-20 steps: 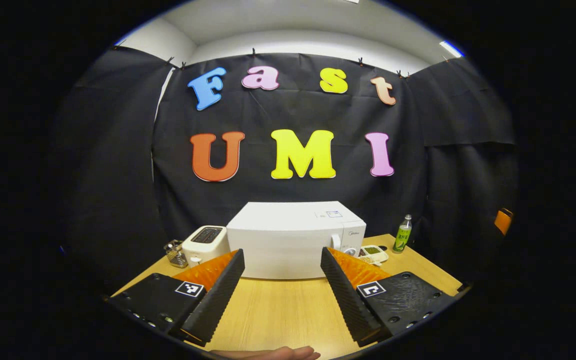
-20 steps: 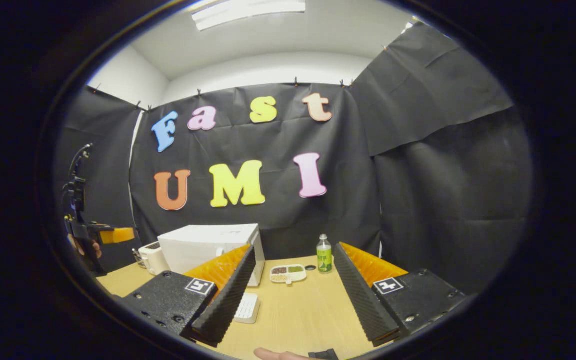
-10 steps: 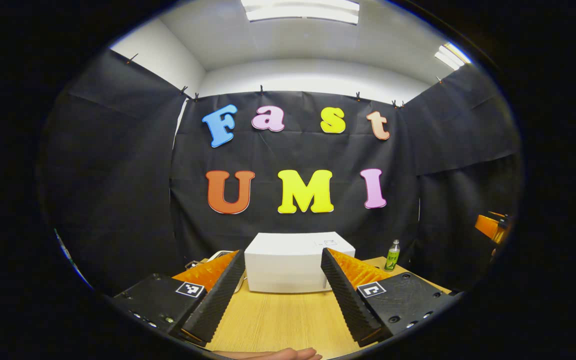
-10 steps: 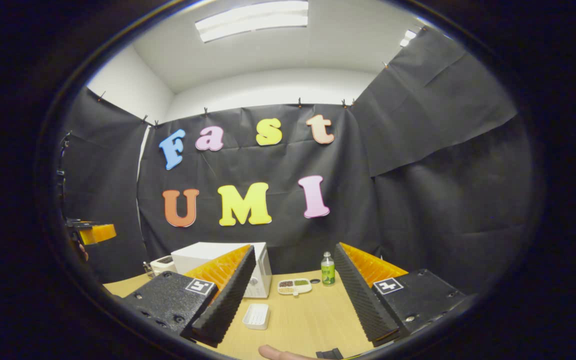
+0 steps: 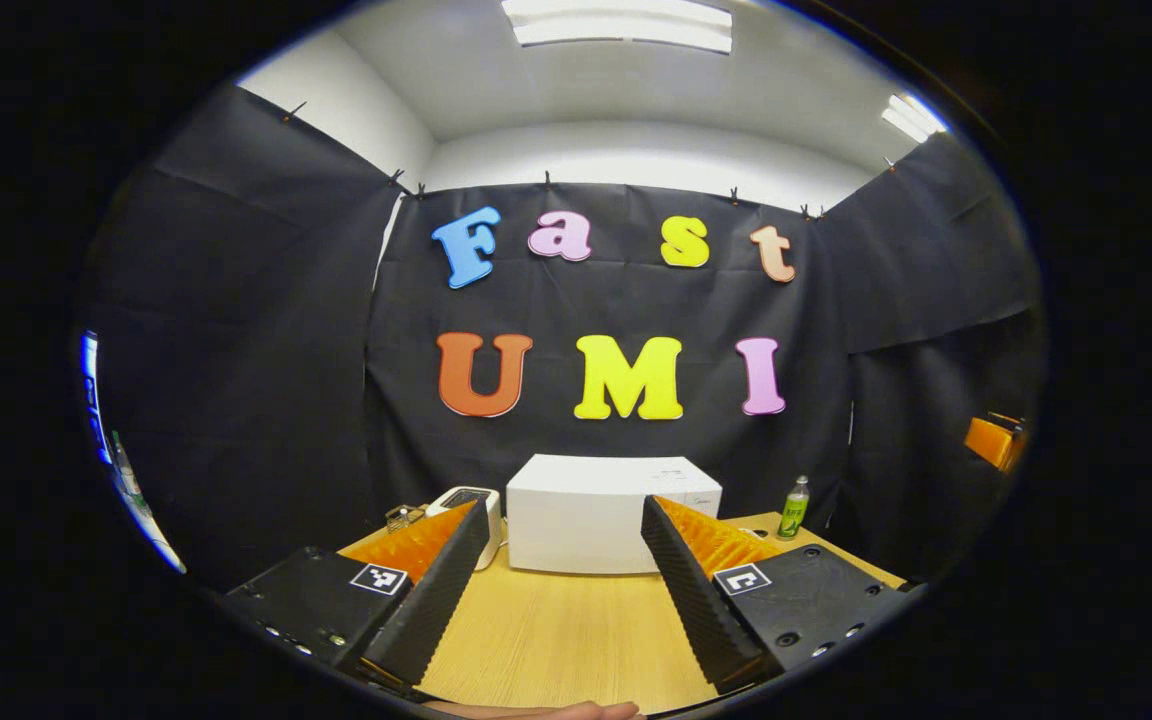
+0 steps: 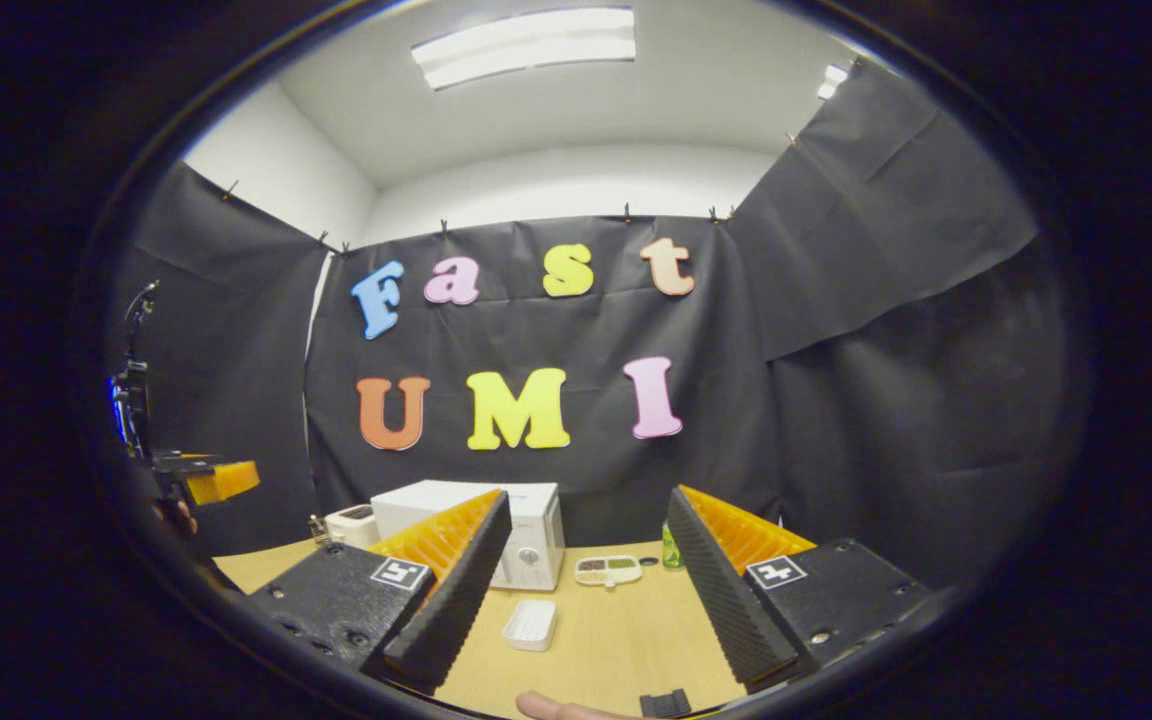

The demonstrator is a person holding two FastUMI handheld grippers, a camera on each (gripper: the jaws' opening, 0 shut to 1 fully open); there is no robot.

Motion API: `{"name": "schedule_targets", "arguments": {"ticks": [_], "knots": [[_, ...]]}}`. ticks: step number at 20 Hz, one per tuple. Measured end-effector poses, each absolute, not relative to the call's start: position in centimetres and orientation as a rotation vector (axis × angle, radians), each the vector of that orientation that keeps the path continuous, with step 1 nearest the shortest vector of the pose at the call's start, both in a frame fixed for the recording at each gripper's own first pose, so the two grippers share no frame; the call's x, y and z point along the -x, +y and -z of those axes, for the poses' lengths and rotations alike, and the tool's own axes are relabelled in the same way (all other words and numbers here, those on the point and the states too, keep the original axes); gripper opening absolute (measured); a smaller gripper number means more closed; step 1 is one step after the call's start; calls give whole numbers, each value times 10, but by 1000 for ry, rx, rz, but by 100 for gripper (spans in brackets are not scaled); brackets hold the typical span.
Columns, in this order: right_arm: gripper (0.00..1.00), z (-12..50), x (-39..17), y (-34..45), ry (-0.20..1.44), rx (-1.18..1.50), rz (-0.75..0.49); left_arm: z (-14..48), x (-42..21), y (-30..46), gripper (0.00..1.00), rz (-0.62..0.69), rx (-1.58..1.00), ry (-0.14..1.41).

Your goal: Open the microwave oven with the left hand, put the food in, and close the microwave oven.

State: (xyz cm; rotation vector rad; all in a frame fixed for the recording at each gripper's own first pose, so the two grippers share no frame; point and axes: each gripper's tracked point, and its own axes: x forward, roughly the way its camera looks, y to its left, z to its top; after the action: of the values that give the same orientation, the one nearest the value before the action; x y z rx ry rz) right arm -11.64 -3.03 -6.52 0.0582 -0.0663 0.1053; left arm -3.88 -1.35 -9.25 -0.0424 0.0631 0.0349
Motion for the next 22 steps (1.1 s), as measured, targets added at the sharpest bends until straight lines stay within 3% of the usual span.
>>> {"name": "schedule_targets", "arguments": {"ticks": [1, 2, 3, 4, 5, 7, 8, 13, 14, 22], "knots": [[92, 65, 116, -34, -70, -53, -93, 94, 38, -14, 95, -33, 52, 71], [100, 64, 116, -37, -74, -52, -82, 93, 38, -17, 95, -27, 62, 73], [100, 65, 118, -36, -73, -55, -81, 93, 36, -20, 95, -21, 70, 68], [92, 66, 118, -34, -70, -59, -87, 92, 37, -22, 95, -14, 73, 61], [100, 68, 118, -32, -64, -63, -93, 91, 38, -23, 95, -6, 72, 56], [100, 68, 118, -32, -59, -69, -97, 92, 40, -26, 95, 6, 68, 56], [92, 68, 118, -34, -58, -71, -94, 91, 41, -26, 95, 12, 64, 51], [92, 68, 119, -40, -64, -80, -74, 96, 37, -34, 95, 35, 59, 57], [100, 70, 118, -40, -62, -78, -75, 97, 36, -32, 95, 31, 55, 60], [100, 78, 111, -41, -38, -77, -75, 102, 34, -30, 95, 20, 42, 70]]}}
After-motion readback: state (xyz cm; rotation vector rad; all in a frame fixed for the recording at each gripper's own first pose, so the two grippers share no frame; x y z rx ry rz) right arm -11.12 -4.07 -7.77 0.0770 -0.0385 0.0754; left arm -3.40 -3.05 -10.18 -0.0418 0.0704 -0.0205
